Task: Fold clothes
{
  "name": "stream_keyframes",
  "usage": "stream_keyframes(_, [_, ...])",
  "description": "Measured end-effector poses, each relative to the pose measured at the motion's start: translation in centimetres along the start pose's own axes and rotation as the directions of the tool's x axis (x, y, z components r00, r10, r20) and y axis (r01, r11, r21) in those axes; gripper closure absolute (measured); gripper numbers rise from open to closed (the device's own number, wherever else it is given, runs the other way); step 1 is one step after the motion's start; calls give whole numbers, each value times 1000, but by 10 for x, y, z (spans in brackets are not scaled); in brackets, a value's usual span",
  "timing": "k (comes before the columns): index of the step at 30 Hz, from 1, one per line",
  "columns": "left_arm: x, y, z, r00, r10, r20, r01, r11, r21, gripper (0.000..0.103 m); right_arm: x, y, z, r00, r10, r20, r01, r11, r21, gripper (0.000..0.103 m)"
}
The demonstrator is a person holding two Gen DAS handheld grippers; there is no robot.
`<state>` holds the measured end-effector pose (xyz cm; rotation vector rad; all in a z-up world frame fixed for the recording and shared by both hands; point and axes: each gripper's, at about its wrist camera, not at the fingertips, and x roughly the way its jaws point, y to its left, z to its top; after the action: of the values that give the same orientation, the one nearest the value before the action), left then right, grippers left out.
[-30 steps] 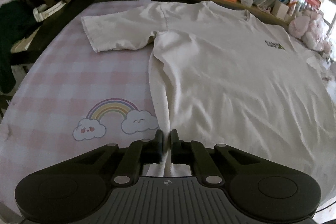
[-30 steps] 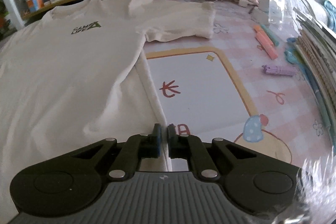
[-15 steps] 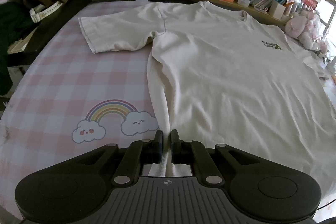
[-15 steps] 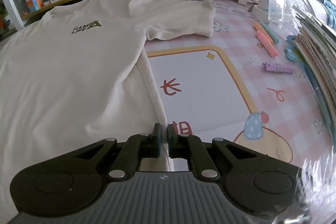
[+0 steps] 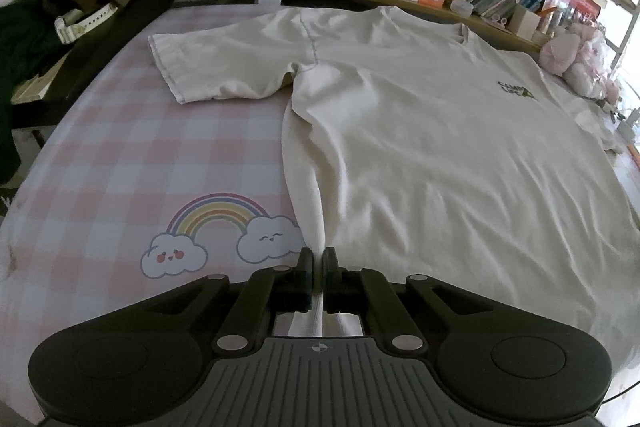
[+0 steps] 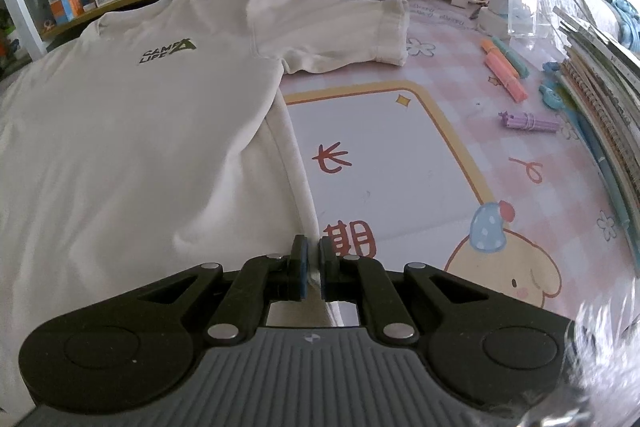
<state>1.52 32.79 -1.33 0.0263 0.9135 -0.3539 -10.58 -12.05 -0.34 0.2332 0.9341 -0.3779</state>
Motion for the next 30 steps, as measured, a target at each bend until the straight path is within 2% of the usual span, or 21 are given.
stream_keyframes(5, [0,-2,-1,1000,13,2,-13,1000,-8,99,0,1,-1,1000,0,2,0,1000,-10,97])
stream_keyframes(9, [-1,-9,-1,999,35,-6,-36,999,-28,94,0,-2,-2,1000,17,7,-17,1000,-25,96])
stream_keyframes(11, [-6,-15,0,999,53,4,-53,998,-39,87,0,-1,-2,1000,19,7,-19,999,-47,95])
stream_keyframes(12, [-10,-19,1,998,65,13,-64,997,-48,76,0,-1,-1,1000,19,6,-18,998,-58,95])
stream_keyframes(13, [-15,-25,1,997,76,25,-75,995,-64,63,0,0,-1,1000,16,5,-16,998,-67,89])
stream_keyframes(14, [-20,-31,2,996,86,38,-82,993,-83,55,-1,0,-1,1000,12,6,-12,997,-72,73])
stream_keyframes(15, [-23,-37,4,995,90,51,-85,992,-94,41,-2,-1,0,1000,7,9,-6,997,-72,64])
stream_keyframes(16, [-27,-43,5,993,95,64,-87,991,-105,32,-4,-2,1,1000,6,19,-5,997,-74,54])
stream_keyframes(18, [-32,-58,8,990,111,90,-102,989,-105,30,-11,-3,0,998,22,64,-16,996,-92,51])
stream_keyframes(20, [-34,-74,9,984,145,101,-133,984,-115,26,-14,-2,-1,996,20,92,-10,995,-103,40])
stream_keyframes(21, [-35,-81,9,982,159,106,-146,982,-124,22,-15,-1,-2,994,23,103,-12,994,-105,38])
stream_keyframes(25, [-32,-110,6,983,156,93,-141,978,-151,21,-22,7,-5,984,55,170,-28,988,-155,19])
stream_keyframes(27, [-32,-130,5,985,149,89,-138,983,-119,21,-26,10,-6,976,70,207,-33,983,-178,16])
stream_keyframes(30, [-31,-156,4,987,130,95,-127,991,-43,14,-24,13,-4,973,111,202,-70,977,-201,12])
